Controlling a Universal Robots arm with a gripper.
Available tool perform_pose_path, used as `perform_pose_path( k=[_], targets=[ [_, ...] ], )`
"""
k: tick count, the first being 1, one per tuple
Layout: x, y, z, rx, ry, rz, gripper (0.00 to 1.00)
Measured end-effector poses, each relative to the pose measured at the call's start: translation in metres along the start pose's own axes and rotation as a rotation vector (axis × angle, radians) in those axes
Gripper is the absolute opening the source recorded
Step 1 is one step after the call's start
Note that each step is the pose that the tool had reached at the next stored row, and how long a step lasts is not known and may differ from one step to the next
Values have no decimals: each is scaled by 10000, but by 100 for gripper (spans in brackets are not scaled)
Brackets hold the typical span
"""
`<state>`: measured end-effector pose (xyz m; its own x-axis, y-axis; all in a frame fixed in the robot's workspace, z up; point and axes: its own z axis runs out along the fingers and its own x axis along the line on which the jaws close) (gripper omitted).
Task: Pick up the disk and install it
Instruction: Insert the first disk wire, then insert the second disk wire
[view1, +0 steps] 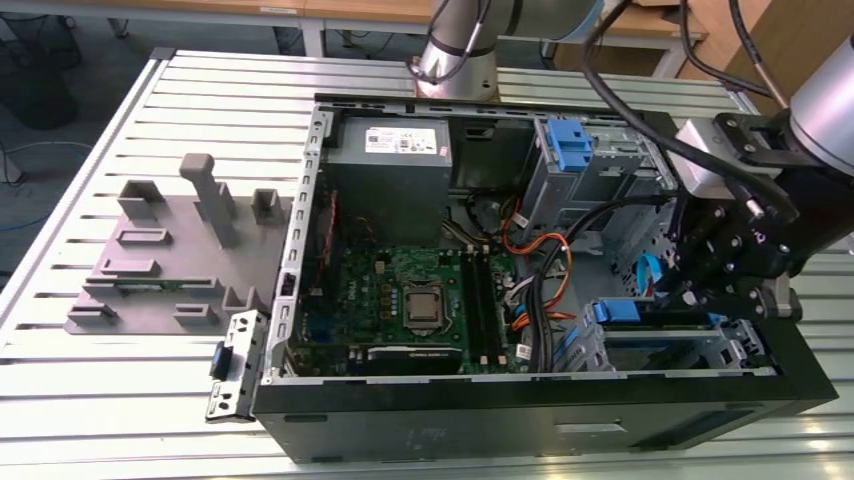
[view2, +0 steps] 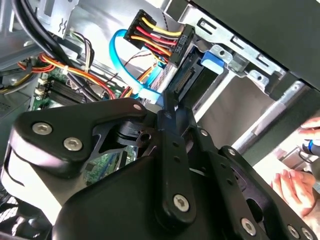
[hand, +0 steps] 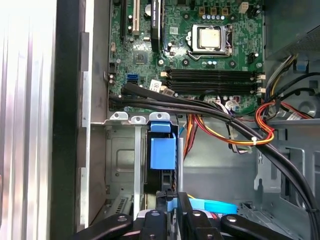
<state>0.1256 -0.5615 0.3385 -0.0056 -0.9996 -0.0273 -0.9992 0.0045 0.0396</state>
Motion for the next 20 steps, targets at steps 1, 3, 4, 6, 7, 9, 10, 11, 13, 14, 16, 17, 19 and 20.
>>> perform_pose_path(
  k=[1, 3, 4, 6, 7, 9, 10, 11, 13, 14, 16, 17, 19, 20],
  targets=[
    [0, 1, -25, 0, -1, 0, 24],
    [-2, 3, -76, 0, 0, 0, 24],
    [-3, 4, -104, 1, 0, 0, 24],
    [-4, 6, -145, 1, -1, 0, 24],
    [-4, 6, -148, 1, -1, 0, 24],
    [-4, 6, -148, 0, -3, 0, 24],
    [-4, 6, -155, 0, 0, 0, 24],
    [-4, 6, -160, 0, -1, 0, 24],
    [-4, 7, -160, 0, 0, 0, 24],
    [-4, 7, -162, 0, 0, 0, 24],
    [-5, 7, -174, 0, 4, 0, 24],
    [-5, 7, -177, 0, 1, 0, 24],
    [-5, 7, -179, 0, -1, 0, 24],
    [-5, 7, -182, 0, -1, 0, 24]
  ],
)
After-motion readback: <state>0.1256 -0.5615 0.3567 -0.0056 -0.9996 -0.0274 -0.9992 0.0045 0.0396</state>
